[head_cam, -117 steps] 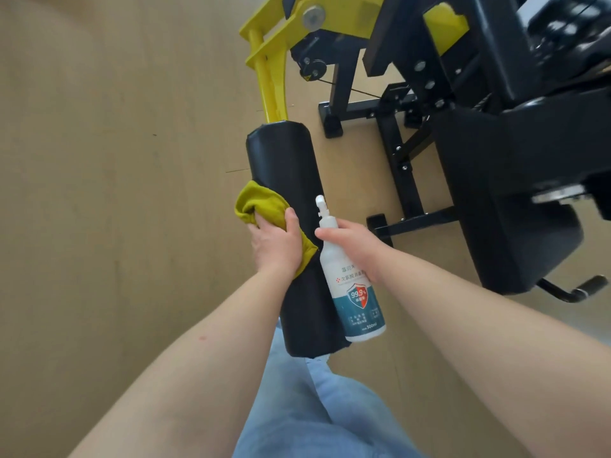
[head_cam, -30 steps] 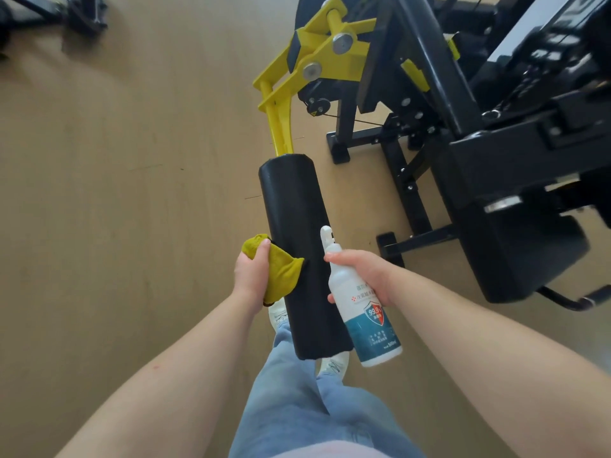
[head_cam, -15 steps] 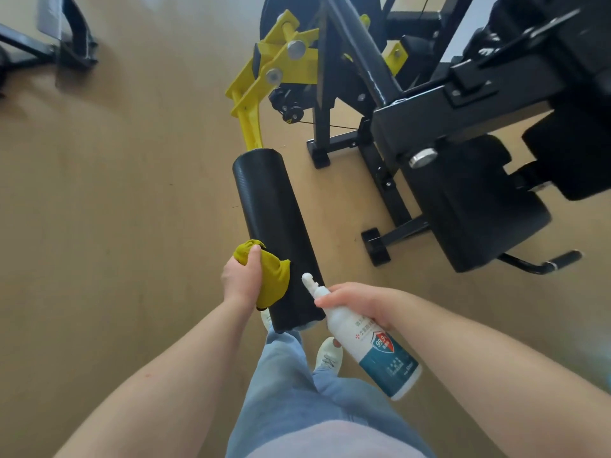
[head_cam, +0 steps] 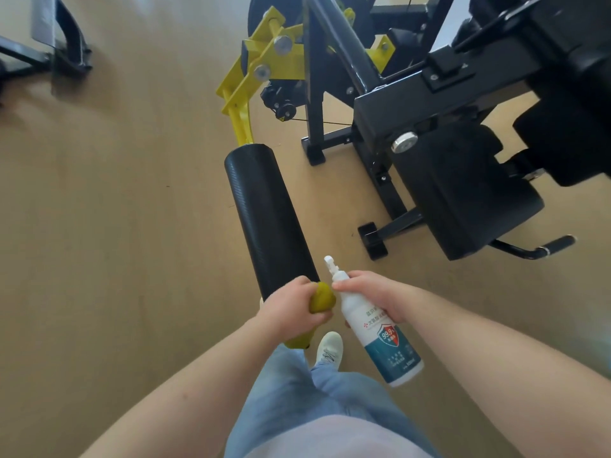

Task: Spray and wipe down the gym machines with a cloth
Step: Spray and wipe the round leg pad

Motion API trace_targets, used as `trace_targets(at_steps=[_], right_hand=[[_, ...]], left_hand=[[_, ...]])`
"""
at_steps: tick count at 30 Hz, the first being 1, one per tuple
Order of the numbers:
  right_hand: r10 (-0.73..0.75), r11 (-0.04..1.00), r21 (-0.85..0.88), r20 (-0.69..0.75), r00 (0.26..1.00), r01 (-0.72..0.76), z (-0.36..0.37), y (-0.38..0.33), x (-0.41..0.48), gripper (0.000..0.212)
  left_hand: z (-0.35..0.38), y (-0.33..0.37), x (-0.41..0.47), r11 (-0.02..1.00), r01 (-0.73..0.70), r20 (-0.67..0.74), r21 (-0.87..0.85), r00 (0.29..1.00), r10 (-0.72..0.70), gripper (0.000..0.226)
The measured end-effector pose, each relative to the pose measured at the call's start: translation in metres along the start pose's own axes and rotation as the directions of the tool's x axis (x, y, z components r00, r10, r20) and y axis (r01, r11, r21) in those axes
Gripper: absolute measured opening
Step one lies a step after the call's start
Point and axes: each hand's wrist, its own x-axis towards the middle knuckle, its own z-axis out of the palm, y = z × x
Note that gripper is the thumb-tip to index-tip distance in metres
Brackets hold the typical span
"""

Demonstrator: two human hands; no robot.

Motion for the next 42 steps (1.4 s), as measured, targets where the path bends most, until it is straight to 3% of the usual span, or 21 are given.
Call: trace_targets(at_steps=[3,11,14,17,20,25,32,42], right_hand=[[0.007,1.0,-0.018,-0.011,1.0,-0.008,-0.002,-0.002,0.002,0.039],[0.026,1.0,-0.002,-0.016,1.0,-0.026,-0.003,-0.002,0.011,0.036],[0.019,1.0,-0.007,-0.021,1.0,-0.019,-0.005,-0.004,0.014,0.04],[0.016,1.0,0.021,-0.041,0.999,-0.015,-0.009,-0.002,0.02,0.04],[0.028,0.997,0.078,-0.058,0.998,-0.024,-0.012,0.002,0.025,0.043],[0.029,0.996,0.089,-0.07,0.997,-0.023,-0.013,-0.002,0.032,0.041],[0.016,0.995,0.101,-0.081,0.997,-0.007,-0.009,-0.017,0.054,0.036],[0.007,0.987,0.163,-0.121,0.993,0.013,-0.015,-0.059,0.087,0.046]], left_hand=[[0.014,-0.002,-0.001,0.942,-0.103,-0.003,0.318,0.994,0.11,0.052],[0.005,-0.028,0.029,0.816,-0.096,-0.163,0.57,0.96,0.227,0.04],[0.012,-0.024,0.026,0.808,-0.04,-0.262,0.588,0.936,0.237,0.025],[0.032,-0.017,0.018,0.854,-0.008,-0.311,0.52,0.93,0.198,0.044],[0.056,-0.013,0.013,0.872,-0.011,-0.333,0.489,0.922,0.199,0.043],[0.065,-0.016,0.033,0.869,-0.005,-0.291,0.495,0.941,0.171,0.047],[0.042,-0.013,0.074,0.865,0.028,-0.184,0.501,0.98,0.075,0.07],[-0.031,-0.032,0.149,0.856,0.149,-0.294,0.495,0.956,0.004,0.042]])
